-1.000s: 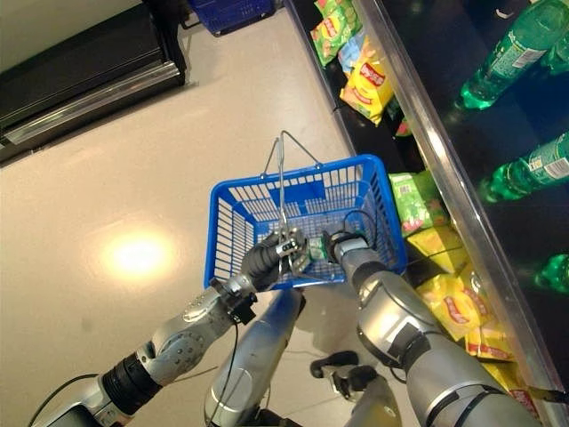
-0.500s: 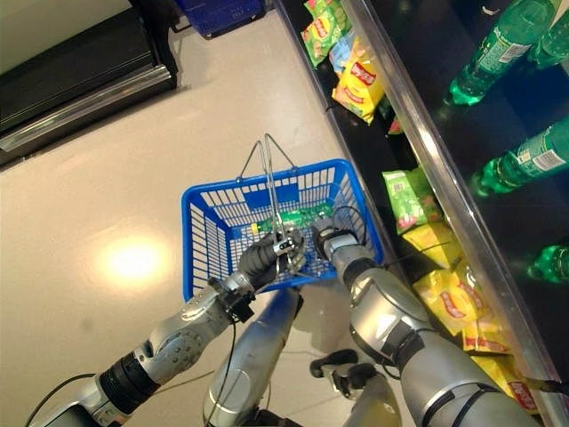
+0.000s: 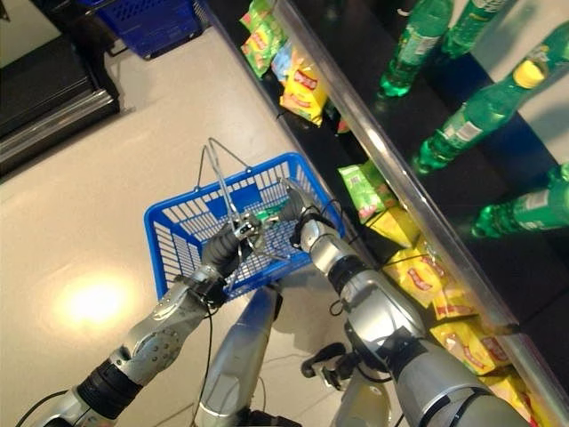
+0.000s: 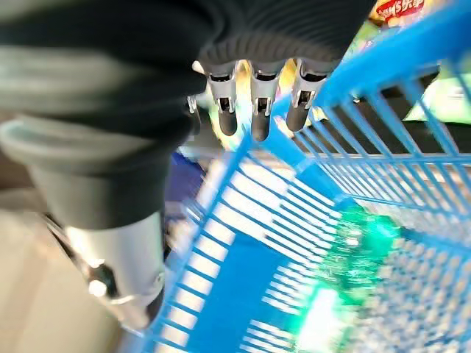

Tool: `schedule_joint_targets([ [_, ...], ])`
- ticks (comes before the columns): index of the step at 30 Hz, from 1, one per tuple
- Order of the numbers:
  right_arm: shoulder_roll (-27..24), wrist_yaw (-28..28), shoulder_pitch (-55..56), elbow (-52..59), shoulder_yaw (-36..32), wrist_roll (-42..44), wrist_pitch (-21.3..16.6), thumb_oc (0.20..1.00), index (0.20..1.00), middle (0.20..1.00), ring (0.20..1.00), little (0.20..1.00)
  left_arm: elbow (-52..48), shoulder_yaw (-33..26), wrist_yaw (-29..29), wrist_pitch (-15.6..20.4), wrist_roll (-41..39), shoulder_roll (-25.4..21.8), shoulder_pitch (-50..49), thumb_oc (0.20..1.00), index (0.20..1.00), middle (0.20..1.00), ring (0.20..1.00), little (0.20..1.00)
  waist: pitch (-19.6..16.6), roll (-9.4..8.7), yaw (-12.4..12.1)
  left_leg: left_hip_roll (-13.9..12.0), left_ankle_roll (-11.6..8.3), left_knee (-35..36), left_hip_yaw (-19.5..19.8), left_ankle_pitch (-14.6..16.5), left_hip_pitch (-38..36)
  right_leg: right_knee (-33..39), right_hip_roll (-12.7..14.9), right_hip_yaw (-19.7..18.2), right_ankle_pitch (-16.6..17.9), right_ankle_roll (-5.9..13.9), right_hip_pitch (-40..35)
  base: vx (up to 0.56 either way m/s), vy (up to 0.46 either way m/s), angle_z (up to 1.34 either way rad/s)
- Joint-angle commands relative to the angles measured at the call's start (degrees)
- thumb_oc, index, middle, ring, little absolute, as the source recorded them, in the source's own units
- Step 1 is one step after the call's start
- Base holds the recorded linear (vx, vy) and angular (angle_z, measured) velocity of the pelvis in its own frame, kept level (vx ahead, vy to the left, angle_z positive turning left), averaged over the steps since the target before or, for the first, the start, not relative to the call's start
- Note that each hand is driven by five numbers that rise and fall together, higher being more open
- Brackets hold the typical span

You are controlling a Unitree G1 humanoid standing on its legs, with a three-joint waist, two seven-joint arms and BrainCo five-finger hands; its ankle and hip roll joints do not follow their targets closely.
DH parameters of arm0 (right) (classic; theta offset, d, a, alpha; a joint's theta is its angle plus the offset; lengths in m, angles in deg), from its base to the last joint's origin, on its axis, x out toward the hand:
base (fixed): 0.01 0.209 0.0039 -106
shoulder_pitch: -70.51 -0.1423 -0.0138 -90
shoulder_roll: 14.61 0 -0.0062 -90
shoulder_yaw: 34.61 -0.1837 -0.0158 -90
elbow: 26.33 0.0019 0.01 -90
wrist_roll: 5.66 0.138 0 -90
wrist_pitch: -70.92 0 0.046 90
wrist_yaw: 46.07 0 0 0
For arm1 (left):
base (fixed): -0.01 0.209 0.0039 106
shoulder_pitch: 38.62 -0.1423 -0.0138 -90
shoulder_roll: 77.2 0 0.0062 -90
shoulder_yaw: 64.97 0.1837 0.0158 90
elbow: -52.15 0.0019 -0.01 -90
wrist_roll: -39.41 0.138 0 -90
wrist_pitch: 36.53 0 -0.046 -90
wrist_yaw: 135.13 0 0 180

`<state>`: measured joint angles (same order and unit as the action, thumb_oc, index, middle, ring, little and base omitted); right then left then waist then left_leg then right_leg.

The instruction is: Pick up the snacks into the basket

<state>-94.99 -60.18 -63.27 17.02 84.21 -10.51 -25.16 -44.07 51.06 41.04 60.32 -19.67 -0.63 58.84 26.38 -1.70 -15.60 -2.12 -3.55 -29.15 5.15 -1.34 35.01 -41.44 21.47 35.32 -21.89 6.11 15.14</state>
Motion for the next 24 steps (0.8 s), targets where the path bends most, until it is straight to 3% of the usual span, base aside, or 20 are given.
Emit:
schedule_joint_targets([
  [1, -1.96, 1.09, 6.38, 8.50, -1.26, 4.98, -5.05, 1.000, 1.000, 1.000, 1.000, 1.000, -8.32, -4.90, 2.56, 9.94, 6.98, 3.73, 1.70, 0.200, 0.200, 0.200, 0.200, 0.200, -4.13, 0.55, 0.35, 0.99, 3.07, -5.13, -3.79, 8.73, -3.30, 1.62, -0.52, 1.17, 9.87, 1.83, 3.14, 0.06, 0.064, -0.19],
  [7, -5.77, 6.15, 17.86, 16.74, -2.07, 7.43, -6.66, 1.000, 1.000, 1.000, 1.000, 1.000, -4.90, -10.30, 2.19, 11.17, 8.79, 5.37, -3.56, 0.200, 0.200, 0.200, 0.200, 0.200, -5.43, -0.19, 2.26, 0.34, 3.12, -3.24, -5.39, 8.77, -7.48, 4.04, -0.77, 0.03, 10.94, 2.30, 0.19, 0.06, 0.040, -0.28],
  [8, -8.82, 9.82, 24.62, 21.08, -3.04, 9.58, -7.03, 1.000, 1.000, 1.000, 1.000, 1.000, -1.53, -13.68, 1.87, 11.25, 9.95, 6.64, -5.52, 0.200, 0.200, 0.200, 0.200, 0.200, -6.50, -0.68, 3.82, -0.05, 2.90, -0.39, -6.46, 7.98, -10.25, 6.66, -1.22, -0.66, 11.84, 2.64, -1.93, 0.06, 0.020, -0.28],
  [11, -10.44, 12.51, 28.83, 22.85, -3.56, 10.96, -7.09, 1.000, 1.000, 1.000, 1.000, 1.000, 0.92, -15.61, 1.86, 11.31, 10.80, 7.75, -6.65, 0.200, 0.200, 0.200, 0.200, 0.200, -7.31, -0.84, 4.92, -0.23, 2.61, 2.29, -6.71, 7.08, -12.39, 8.74, -1.75, -0.78, 12.42, 2.89, -3.69, 0.07, 0.011, -0.31],
  [13, -11.22, 14.47, 32.19, 22.11, -4.26, 12.56, -6.75, 1.000, 1.000, 1.000, 1.000, 1.000, 4.41, -17.76, 1.94, 11.44, 11.37, 9.42, -7.51, 0.200, 0.200, 0.200, 0.200, 0.200, -8.51, -1.01, 5.91, -0.46, 2.31, 5.17, -7.30, 6.17, -14.75, 11.70, -2.47, -1.08, 13.42, 3.17, -5.75, 0.05, 0.014, -0.12],
  [14, -11.35, 15.17, 33.39, 21.62, -4.78, 13.11, -6.63, 1.000, 1.000, 1.000, 1.000, 1.000, 5.32, -18.37, 2.00, 11.52, 11.50, 10.10, -7.69, 0.200, 0.200, 0.200, 0.200, 0.200, -9.15, -0.94, 6.35, -0.56, 2.65, 6.88, -7.89, 4.24, -15.17, 13.76, -2.84, -0.59, 14.84, 2.42, -6.18, 0.09, 0.012, -0.12],
  [15, -11.30, 16.00, 34.54, 20.94, -4.85, 13.91, -6.41, 1.000, 1.000, 1.000, 1.000, 1.000, 6.52, -18.92, 2.05, 11.51, 11.60, 10.75, -8.07, 0.200, 0.200, 0.200, 0.200, 0.200, -9.64, -1.04, 6.69, -0.78, 2.12, 7.44, -7.97, 5.44, -16.79, 14.06, -3.25, -1.85, 14.09, 3.33, -7.18, 0.03, 0.040, -0.17],
  [16, -11.00, 16.26, 35.67, 19.76, -5.55, 14.82, -6.09, 1.000, 1.000, 1.000, 1.000, 1.000, 8.54, -19.96, 1.72, 11.67, 12.23, 11.41, -8.04, 0.200, 0.200, 0.200, 0.200, 0.200, -10.39, -1.05, 7.51, -0.90, 2.55, 9.45, -8.79, 3.53, -17.58, 16.18, -3.64, -1.59, 15.77, 2.69, -7.81, 0.09, 0.019, -0.22],
  [24, -9.15, 18.81, 40.31, 12.67, -7.98, 18.01, -4.36, 1.000, 1.000, 1.000, 1.000, 1.000, 17.21, -24.95, 1.04, 11.96, 13.80, 15.28, -9.56, 0.200, 0.200, 0.200, 0.200, 0.200, -15.15, -0.66, 10.51, -1.07, 2.48, 19.92, -13.52, 1.30, -27.25, 25.17, -5.66, -5.81, 19.32, 3.74, -12.83, 0.09, 0.037, -0.33],
])
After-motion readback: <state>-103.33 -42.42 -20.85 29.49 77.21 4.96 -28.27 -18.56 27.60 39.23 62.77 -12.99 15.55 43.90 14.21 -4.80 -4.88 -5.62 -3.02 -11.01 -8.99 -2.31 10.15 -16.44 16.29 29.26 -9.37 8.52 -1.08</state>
